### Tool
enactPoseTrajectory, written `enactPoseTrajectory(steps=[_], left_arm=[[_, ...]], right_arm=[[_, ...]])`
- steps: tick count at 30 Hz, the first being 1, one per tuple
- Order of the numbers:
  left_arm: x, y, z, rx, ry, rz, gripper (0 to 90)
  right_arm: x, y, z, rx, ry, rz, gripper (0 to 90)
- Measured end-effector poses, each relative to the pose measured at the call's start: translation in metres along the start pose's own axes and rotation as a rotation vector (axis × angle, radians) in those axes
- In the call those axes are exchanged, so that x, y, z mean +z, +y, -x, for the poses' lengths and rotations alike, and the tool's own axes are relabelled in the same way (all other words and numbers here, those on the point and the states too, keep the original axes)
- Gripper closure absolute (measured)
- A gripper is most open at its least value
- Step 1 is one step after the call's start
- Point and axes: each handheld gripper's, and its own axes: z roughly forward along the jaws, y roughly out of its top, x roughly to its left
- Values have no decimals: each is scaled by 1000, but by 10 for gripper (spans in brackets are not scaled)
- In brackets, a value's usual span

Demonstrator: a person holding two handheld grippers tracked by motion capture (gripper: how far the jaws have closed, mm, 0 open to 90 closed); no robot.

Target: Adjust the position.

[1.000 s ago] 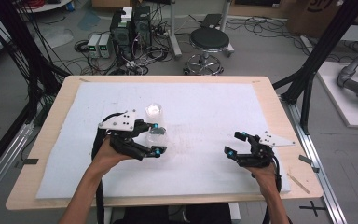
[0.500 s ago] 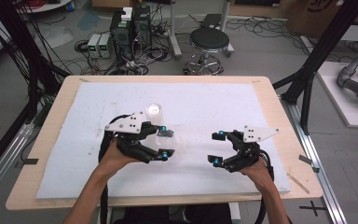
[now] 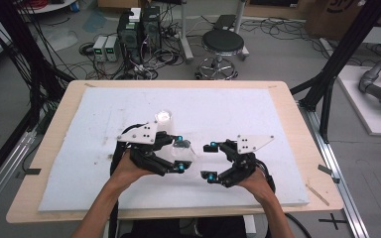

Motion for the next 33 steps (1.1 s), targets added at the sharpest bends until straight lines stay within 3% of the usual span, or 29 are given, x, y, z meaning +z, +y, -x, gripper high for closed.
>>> enactPoseTrajectory(steps=[14,21,27,33], left_arm=[[8,0,1,1,-9,13,390],[11,0,1,-6,-18,52,393],[14,0,2,-6,-22,53,396],[15,0,4,1,-36,50,398]], right_arm=[[18,4,-3,-2,58,24,152],[22,3,-3,-2,69,42,153],[24,3,-3,-1,75,53,154],[26,3,-3,-9,105,59,209]])
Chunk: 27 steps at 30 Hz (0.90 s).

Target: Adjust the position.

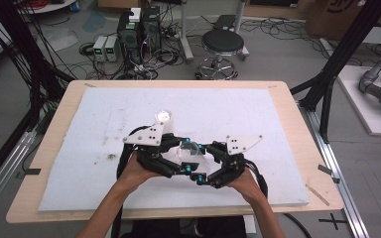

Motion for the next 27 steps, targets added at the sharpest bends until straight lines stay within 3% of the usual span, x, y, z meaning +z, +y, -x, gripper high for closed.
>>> enactPoseTrajectory(steps=[9,24,27], left_arm=[[-1,-1,-1,-5,-4,3,401],[0,-3,-1,-7,-7,-2,373],[0,-3,-2,-13,4,-3,279]], right_arm=[[0,-1,0,-26,5,-1,293],[-1,-4,-1,-31,5,-6,343],[-2,-4,-1,-28,9,-1,343]])
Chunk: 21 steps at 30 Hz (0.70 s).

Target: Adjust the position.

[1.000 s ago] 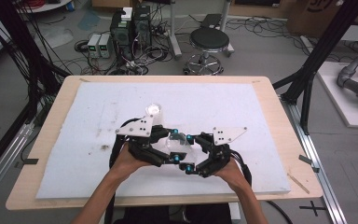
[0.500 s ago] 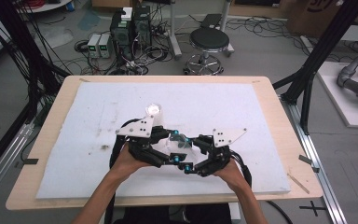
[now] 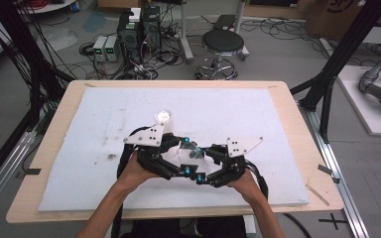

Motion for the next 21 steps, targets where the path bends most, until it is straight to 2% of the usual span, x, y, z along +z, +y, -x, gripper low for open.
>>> enactPoseTrajectory(steps=[2,5,7,10,13,17,19,21], left_arm=[[-2,1,0,-3,13,9,166],[-8,4,-1,-2,9,9,139],[-13,7,0,6,30,-14,132],[-21,13,3,22,28,-76,132],[-26,21,4,39,30,-190,133],[-25,31,6,74,40,-423,134],[-22,35,8,84,33,-509,136],[-21,38,9,80,32,-563,137]], right_arm=[[-1,0,0,-3,-2,-1,343],[-2,0,0,1,-10,-9,342],[-4,0,0,3,-16,-13,343],[-5,2,0,-9,-35,-34,343],[-5,7,0,-32,-55,-111,343],[-2,17,-3,-29,-55,-195,343],[-1,23,-4,-29,-67,-249,343],[0,28,-3,-24,-74,-303,343]])
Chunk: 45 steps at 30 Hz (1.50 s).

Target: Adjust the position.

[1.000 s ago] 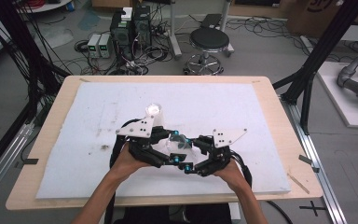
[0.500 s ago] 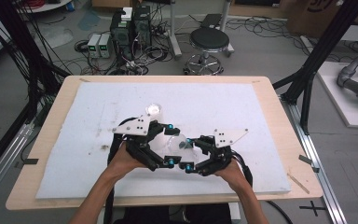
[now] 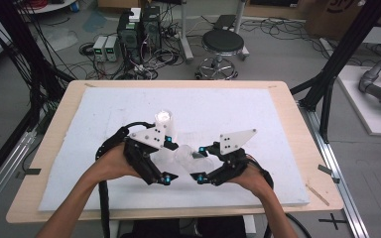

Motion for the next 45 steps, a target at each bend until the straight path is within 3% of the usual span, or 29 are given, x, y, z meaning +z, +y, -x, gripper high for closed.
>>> enactPoseTrajectory(steps=[3,5,8,12,17,24,35,45], left_arm=[[-1,2,0,-11,11,-85,141],[-1,2,-2,-24,40,-168,145],[-1,-2,-5,-63,43,-225,146],[-1,-5,-8,-83,53,-298,150],[-3,-8,-12,-100,58,-329,150],[4,-6,-14,-102,58,-325,152],[36,11,-17,-82,1,-318,177],[41,14,-19,-80,-14,-305,234]], right_arm=[[-1,8,1,-8,-20,-103,344],[-1,13,2,-13,-19,-171,343],[1,21,2,-25,-17,-270,343],[4,31,4,-43,-31,-404,342],[9,45,7,-62,-46,-516,342],[13,52,9,-81,-50,-546,342],[17,50,9,-87,-34,-569,341],[19,48,9,-94,-32,-569,341]])
